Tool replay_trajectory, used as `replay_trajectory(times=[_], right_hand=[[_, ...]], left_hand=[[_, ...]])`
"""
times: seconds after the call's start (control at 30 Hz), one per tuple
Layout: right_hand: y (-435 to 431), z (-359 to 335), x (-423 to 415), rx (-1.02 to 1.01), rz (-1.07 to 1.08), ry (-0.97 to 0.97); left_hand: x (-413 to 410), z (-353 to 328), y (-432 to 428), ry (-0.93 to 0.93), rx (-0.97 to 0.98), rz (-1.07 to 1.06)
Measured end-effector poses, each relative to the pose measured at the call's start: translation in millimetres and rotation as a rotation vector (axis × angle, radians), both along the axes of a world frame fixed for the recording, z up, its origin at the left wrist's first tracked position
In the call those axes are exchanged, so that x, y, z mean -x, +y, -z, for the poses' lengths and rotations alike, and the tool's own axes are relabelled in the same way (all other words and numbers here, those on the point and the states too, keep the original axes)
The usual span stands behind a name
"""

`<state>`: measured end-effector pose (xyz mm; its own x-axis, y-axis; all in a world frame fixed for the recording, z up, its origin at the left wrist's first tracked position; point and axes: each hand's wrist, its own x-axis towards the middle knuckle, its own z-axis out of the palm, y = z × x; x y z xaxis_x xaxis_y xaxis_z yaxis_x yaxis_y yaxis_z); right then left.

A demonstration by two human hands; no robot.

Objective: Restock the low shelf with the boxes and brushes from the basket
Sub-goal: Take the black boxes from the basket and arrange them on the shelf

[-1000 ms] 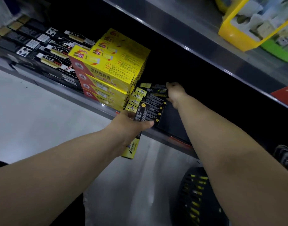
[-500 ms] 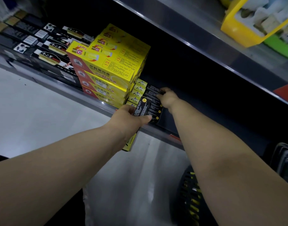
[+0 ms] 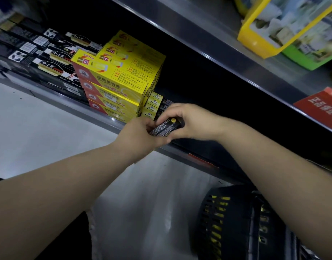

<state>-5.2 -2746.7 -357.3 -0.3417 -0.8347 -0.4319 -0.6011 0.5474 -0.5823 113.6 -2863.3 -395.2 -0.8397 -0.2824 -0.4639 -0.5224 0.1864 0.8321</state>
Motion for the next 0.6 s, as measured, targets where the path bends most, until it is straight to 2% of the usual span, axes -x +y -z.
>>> replay_trajectory(times=[0.07,0.2,0.4,0.6], right_hand=[[10.6,2.7,-0.5,0.01,0.067,0.051],[39.0,20.5,27.1,-0.094,0.258,0.164],[45.7,57.6,79.5,-0.218,0.516,0.395],[3.0,102.8,103.1,-0.26,0.556,0.354]], left_hand=[[-0.6,-1.2,0.7,0.045,0.051,0.079],[-3.5,-2.9,-2.8,0.079,0.214,0.123],[-6.8,-4.3,-3.0,0.095,0.142,0.178],[-7.3,-2.7,-1.6,0.117,0.11,0.147]])
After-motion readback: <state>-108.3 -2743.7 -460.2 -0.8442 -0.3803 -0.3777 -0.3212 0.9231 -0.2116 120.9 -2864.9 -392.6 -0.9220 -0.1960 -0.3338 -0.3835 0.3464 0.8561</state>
